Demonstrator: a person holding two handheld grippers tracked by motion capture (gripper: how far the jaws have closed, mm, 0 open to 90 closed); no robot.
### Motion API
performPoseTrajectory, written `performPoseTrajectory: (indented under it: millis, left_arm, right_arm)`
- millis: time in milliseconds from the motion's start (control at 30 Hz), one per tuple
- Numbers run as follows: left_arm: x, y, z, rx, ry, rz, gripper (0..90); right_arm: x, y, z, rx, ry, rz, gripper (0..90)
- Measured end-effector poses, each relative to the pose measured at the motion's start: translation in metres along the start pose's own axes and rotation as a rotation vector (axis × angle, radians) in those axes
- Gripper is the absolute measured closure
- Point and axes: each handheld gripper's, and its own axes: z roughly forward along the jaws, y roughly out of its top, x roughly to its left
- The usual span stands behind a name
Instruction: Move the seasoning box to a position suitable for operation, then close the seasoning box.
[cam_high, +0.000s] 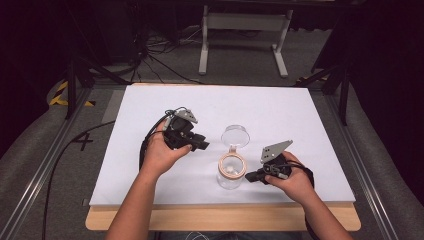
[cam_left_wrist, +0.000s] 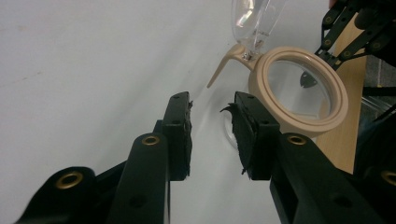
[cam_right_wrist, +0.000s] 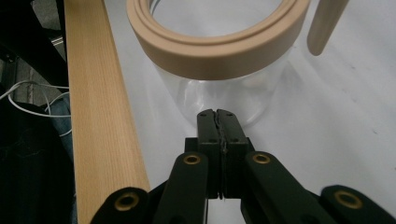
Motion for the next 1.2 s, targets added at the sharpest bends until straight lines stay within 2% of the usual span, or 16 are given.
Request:
performPoseTrajectory:
  millis: [133, 200, 267, 467, 567, 600, 667, 767, 900, 967, 1200]
  left_arm:
    - [-0.001, 0.0, 0.003, -0.047, 0.014, 0.002, 78.6]
    - [0.0, 0.001, 0.005, -0.086, 0.017, -0.011, 86.8]
    - [0.002, 0.002, 0.006, -0.109, 0.013, -0.026, 89.1]
    - [0.005, 0.006, 0.016, -0.182, 0.02, -0.076, 89.8]
    - [0.006, 0.007, 0.021, -0.207, 0.034, -0.068, 89.8]
    - [0.005, 0.007, 0.024, -0.214, 0.036, -0.079, 89.8]
    - [0.006, 0.007, 0.027, -0.231, 0.042, -0.081, 89.8]
    - [0.004, 0.007, 0.03, -0.231, 0.041, -0.085, 89.8]
    - [0.0, 0.01, 0.033, -0.247, 0.035, -0.063, 89.5]
    - [-0.002, 0.011, 0.033, -0.239, 0.023, -0.056, 89.2]
    - [-0.008, 0.013, 0.032, -0.249, 0.028, -0.032, 88.4]
  right_arm:
    - [0.003, 0.002, -0.01, -0.028, -0.016, -0.002, 90.0]
    - [0.006, 0.005, -0.017, -0.052, -0.032, -0.005, 90.0]
    - [0.007, 0.006, -0.02, -0.064, -0.036, -0.01, 90.0]
    - [0.013, 0.013, -0.028, -0.138, -0.039, 0.0, 90.0]
    - [0.015, 0.016, -0.028, -0.181, -0.031, 0.003, 90.0]
    - [0.017, 0.018, -0.027, -0.203, -0.027, 0.01, 90.0]
    - [0.017, 0.019, -0.027, -0.21, -0.026, 0.015, 90.0]
    - [0.018, 0.02, -0.025, -0.243, -0.036, 0.025, 89.9]
    - [0.018, 0.021, -0.023, -0.267, -0.047, 0.043, 89.9]
    - [0.018, 0.021, -0.022, -0.271, -0.044, 0.046, 89.9]
    - [0.018, 0.022, -0.021, -0.285, -0.048, 0.055, 89.9]
